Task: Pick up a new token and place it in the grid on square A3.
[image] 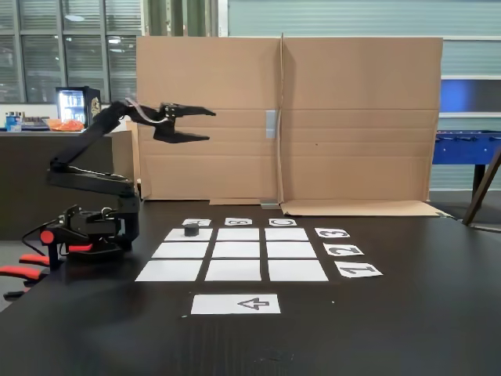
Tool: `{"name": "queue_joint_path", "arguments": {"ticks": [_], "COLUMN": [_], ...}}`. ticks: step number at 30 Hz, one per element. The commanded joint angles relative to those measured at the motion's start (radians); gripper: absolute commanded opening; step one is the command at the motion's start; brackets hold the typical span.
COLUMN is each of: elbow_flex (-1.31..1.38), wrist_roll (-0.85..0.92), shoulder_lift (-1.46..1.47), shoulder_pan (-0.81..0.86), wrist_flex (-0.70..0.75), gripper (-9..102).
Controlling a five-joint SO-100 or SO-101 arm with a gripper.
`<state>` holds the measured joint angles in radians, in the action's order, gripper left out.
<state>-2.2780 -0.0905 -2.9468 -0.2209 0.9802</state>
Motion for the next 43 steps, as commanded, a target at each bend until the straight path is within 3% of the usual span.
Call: {"name": "queue_joint_path", "arguments": {"ticks": [1,15,28,39,43], "elbow_flex": [-0.021,-0.086,-0.186,-0.327,-0.367], "wrist_roll": [0.038,0.066,0.101,0.110,0.109], "shoulder_lift": [-0.063,-0.272,-0.310,-0.376,-0.377], "shoulder_pan": [0.176,0.739,1.264,1.370,1.370], "wrist_flex": [0.005,0.130,0.124,0.133,0.121], "gripper": [23,14,6,5,0]}}
